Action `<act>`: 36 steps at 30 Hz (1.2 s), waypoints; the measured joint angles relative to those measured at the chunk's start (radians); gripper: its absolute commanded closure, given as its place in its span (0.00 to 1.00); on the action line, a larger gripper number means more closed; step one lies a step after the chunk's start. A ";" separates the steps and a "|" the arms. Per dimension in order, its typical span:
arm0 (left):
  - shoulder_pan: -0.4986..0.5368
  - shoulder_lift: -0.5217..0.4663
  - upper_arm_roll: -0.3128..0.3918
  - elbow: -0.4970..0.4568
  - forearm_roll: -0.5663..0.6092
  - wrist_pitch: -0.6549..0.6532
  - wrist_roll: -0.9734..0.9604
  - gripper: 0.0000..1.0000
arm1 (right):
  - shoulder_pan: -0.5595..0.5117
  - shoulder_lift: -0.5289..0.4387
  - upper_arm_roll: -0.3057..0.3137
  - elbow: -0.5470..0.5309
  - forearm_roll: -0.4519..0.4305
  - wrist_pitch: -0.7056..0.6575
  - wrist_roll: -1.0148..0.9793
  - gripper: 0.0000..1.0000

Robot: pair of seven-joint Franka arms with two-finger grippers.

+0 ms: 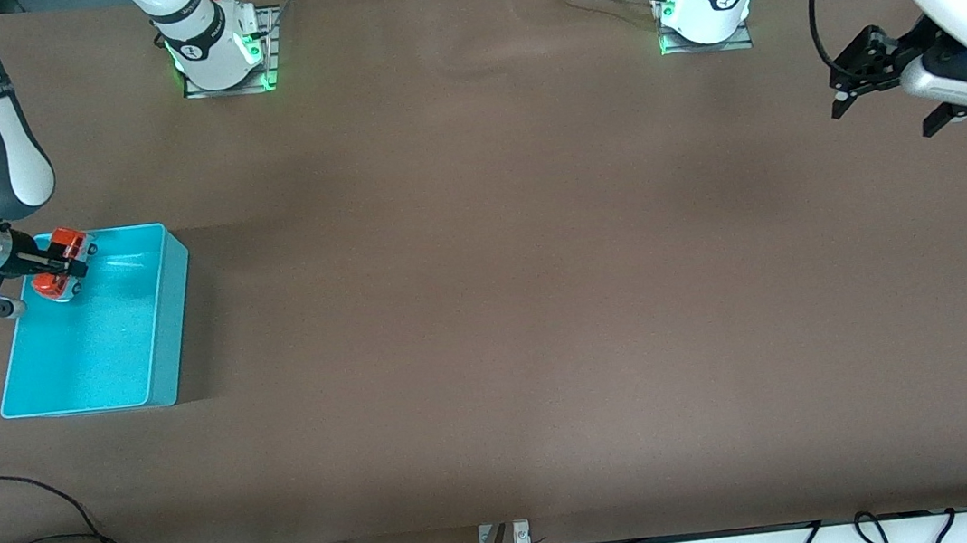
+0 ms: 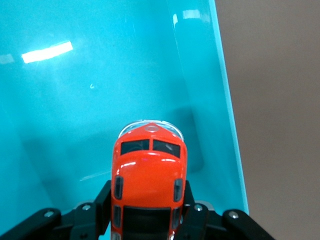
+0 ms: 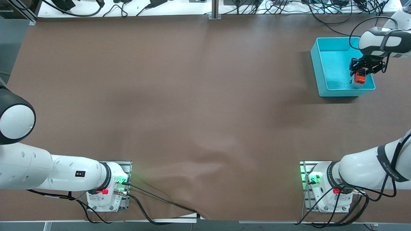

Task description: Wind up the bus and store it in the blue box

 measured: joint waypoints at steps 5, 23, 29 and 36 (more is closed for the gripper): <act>0.000 0.004 0.019 -0.068 0.000 0.012 0.000 0.00 | -0.004 0.070 -0.001 0.045 -0.003 0.019 -0.030 1.00; 0.003 -0.048 0.071 -0.144 0.000 0.013 0.001 0.00 | -0.005 0.216 0.002 0.056 -0.011 0.142 -0.032 0.74; 0.005 -0.040 0.072 -0.144 0.000 0.012 0.001 0.00 | -0.005 0.215 0.002 0.056 -0.011 0.141 -0.032 0.28; 0.006 -0.039 0.073 -0.144 0.000 0.012 0.001 0.00 | -0.005 0.211 0.013 0.056 -0.011 0.141 -0.032 0.00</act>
